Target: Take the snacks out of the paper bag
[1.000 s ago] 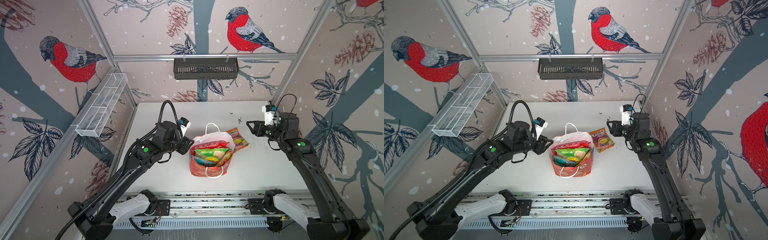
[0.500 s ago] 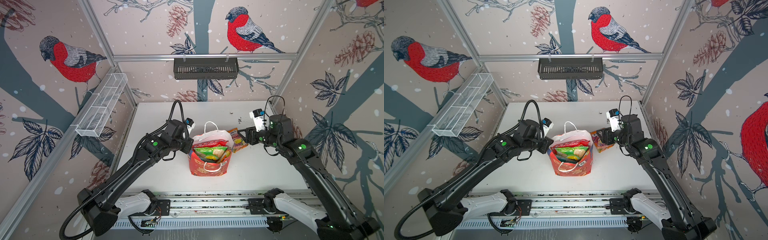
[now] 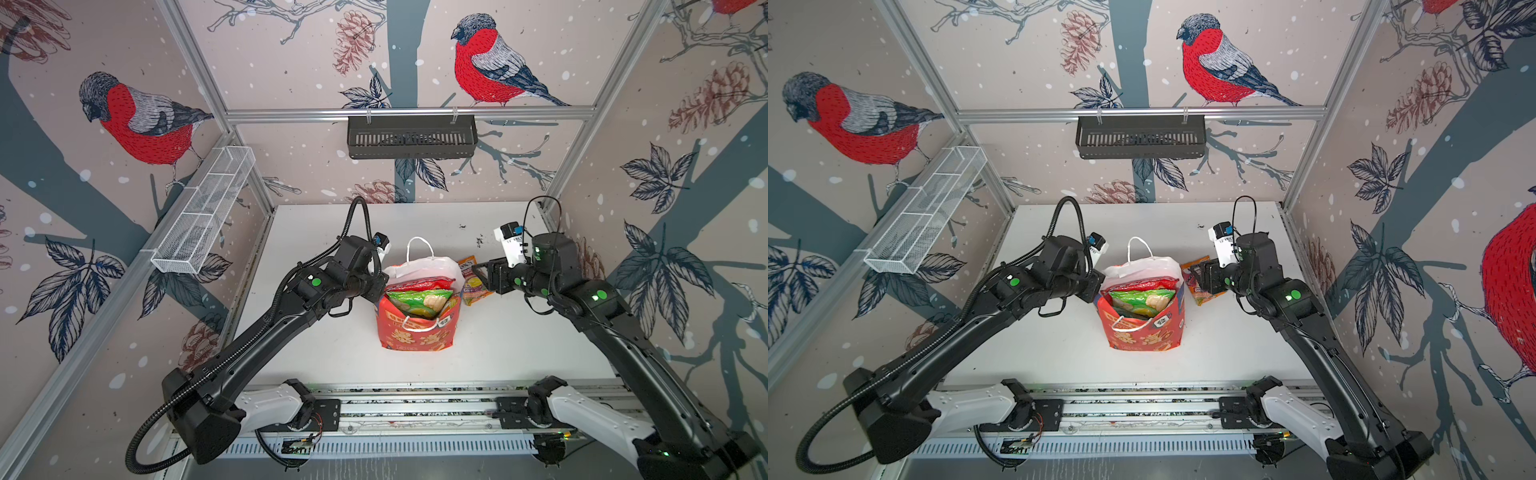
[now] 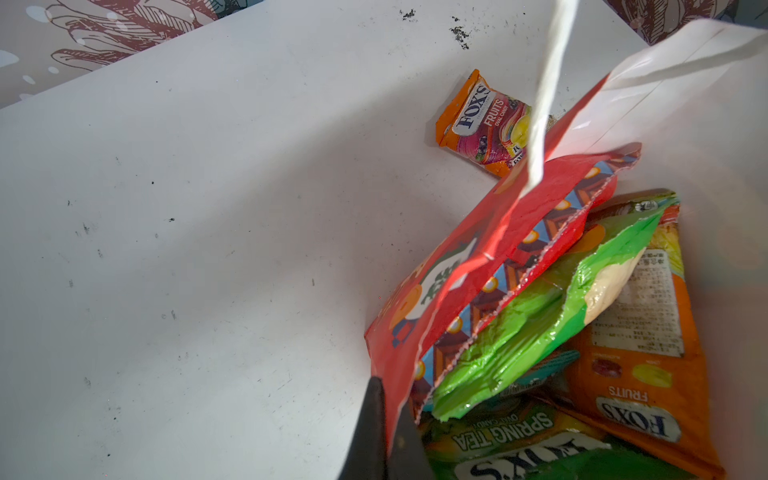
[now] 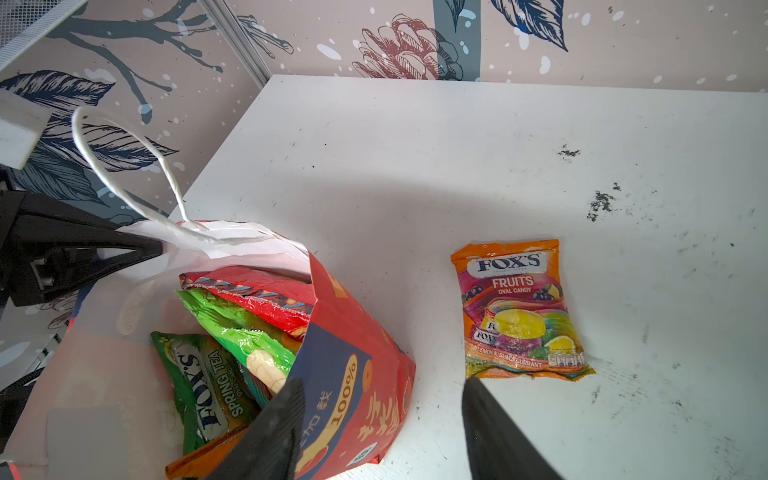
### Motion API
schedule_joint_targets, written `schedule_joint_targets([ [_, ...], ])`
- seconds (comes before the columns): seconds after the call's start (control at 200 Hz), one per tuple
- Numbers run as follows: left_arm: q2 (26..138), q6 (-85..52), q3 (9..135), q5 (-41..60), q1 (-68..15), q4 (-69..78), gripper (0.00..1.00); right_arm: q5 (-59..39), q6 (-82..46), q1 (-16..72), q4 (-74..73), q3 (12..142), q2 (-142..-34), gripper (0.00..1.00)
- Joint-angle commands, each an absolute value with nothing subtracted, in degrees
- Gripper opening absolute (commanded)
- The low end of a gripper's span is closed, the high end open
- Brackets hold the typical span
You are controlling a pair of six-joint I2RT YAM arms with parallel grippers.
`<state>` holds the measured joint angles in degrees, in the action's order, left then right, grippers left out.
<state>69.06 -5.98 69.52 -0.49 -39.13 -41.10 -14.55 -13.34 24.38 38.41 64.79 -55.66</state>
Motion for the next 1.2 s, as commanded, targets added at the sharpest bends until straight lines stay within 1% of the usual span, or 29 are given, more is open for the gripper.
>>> schedule_joint_targets([
  [0.0, 69.95, -4.65, 70.54, -2.29, -39.11, -39.47, 0.00, -13.45, -12.93, 24.60, 36.26, 64.36, -55.81, 0.62],
  [0.23, 72.75, -2.93, 73.45, -2.02, -39.11, -37.77, 0.00, -13.88, -12.32, 24.64, 35.61, 64.77, -55.88, 0.62],
  [0.735, 80.69, 3.96, 79.93, -0.29, -39.10, -31.01, 0.00, -18.87, -10.01, 25.58, 33.32, 64.42, -56.85, 0.63],
  [1.021, 86.25, 9.12, 85.61, 0.20, -39.02, -27.06, 0.00, -18.98, -9.05, 27.45, 33.30, 64.54, -58.76, 0.64],
  [1.191, 90.09, 10.60, 88.04, -0.15, -39.02, -23.71, 0.00, -17.14, -8.30, 28.43, 33.13, 65.28, -60.41, 0.64],
])
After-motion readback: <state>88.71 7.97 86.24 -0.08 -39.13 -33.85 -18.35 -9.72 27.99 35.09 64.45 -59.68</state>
